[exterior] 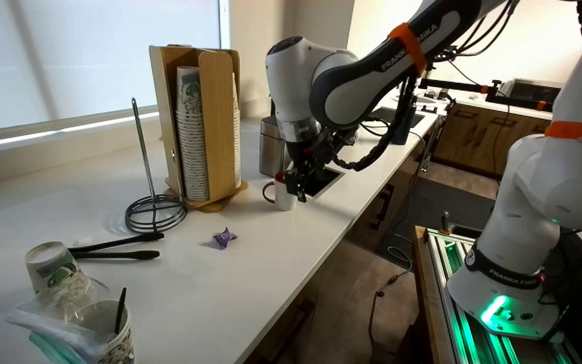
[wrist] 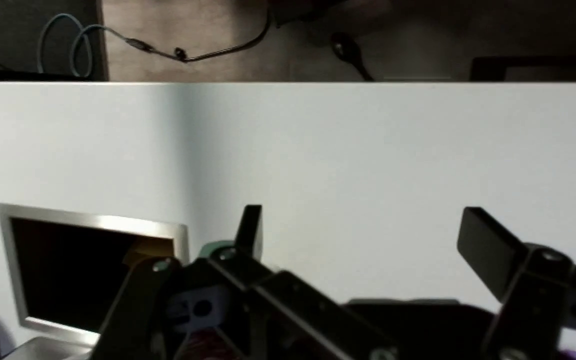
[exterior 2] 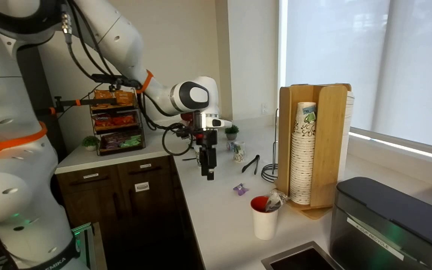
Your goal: Hang the tongs on the rack
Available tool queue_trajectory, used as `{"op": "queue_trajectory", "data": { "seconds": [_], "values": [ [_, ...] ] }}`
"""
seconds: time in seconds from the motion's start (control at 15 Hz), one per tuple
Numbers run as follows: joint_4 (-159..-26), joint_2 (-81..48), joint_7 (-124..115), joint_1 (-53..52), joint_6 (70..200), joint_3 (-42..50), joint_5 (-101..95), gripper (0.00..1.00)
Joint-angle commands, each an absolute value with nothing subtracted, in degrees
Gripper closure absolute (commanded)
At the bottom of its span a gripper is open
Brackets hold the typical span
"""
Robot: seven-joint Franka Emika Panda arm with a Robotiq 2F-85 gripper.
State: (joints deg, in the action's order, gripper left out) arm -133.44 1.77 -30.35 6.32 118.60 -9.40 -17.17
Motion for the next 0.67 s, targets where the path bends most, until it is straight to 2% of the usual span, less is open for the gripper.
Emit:
{"op": "queue_trajectory", "data": {
  "seconds": [0.0,0.33,0.6],
  "values": [
    [-132.1,0.6,-30.7,3.2,118.2,-6.0,-17.8,0.00],
    [-133.8,1.8,-29.8,2.3,120.1,-5.2,-16.3,0.00],
    [-132.4,-2.1,-21.1,1.8,137.1,-3.3,-13.3,0.00]
  ]
}}
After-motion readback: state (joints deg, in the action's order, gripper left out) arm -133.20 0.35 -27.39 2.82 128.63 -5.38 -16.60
